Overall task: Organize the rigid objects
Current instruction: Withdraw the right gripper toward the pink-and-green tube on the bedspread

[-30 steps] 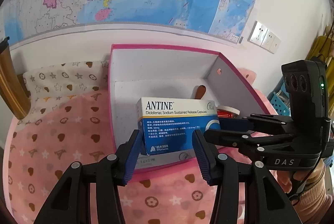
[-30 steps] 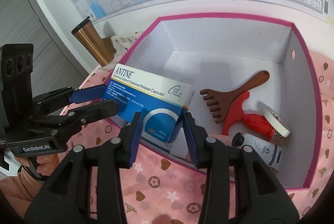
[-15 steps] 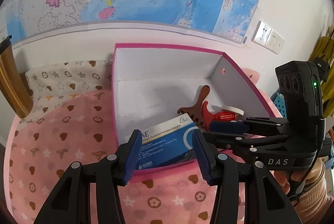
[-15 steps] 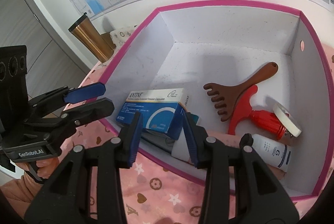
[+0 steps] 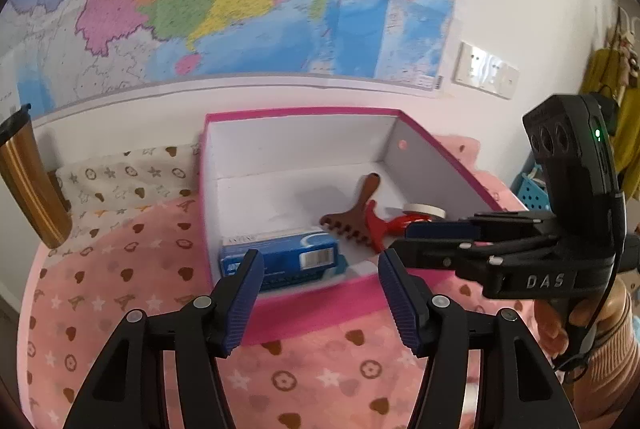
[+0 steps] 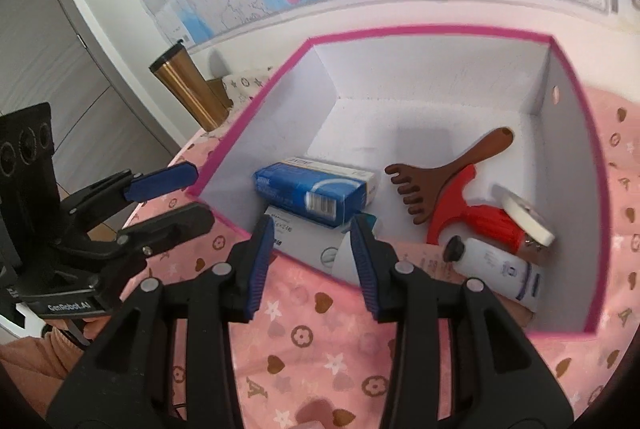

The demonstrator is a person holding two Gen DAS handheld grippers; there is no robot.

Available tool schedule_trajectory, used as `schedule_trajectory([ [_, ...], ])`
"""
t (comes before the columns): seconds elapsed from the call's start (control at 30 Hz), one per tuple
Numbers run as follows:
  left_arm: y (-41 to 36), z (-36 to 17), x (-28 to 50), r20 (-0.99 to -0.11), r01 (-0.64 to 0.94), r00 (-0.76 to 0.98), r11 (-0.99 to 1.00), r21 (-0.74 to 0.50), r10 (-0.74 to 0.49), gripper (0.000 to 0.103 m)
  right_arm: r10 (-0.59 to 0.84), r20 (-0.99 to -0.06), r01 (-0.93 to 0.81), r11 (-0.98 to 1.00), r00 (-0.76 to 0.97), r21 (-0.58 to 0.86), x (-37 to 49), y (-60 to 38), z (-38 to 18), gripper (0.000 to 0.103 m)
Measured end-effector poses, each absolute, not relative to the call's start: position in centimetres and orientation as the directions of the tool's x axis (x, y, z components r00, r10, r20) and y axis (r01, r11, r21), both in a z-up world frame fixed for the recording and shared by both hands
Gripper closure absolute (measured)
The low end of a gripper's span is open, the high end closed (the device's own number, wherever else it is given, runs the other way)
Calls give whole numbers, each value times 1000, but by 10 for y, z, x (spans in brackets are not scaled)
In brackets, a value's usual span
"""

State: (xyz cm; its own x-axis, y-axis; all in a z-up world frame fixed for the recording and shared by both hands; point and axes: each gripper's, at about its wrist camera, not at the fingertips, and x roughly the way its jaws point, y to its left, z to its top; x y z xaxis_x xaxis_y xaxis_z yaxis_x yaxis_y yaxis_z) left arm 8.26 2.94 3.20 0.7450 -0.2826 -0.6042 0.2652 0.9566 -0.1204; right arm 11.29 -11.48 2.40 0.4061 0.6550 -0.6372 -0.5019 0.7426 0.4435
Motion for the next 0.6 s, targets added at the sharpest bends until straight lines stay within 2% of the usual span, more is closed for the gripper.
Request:
schedule_trajectory([
  [0.4, -6, 29, 45, -600, 339, 736, 938, -76, -314, 41, 679, -576, -517, 728, 454, 450, 67, -154, 41, 60],
  [0.6, -22, 24, 34, -609, 369, 725, 928, -49, -320, 41, 671, -583, -512, 735, 458, 444, 45, -170, 38, 60],
])
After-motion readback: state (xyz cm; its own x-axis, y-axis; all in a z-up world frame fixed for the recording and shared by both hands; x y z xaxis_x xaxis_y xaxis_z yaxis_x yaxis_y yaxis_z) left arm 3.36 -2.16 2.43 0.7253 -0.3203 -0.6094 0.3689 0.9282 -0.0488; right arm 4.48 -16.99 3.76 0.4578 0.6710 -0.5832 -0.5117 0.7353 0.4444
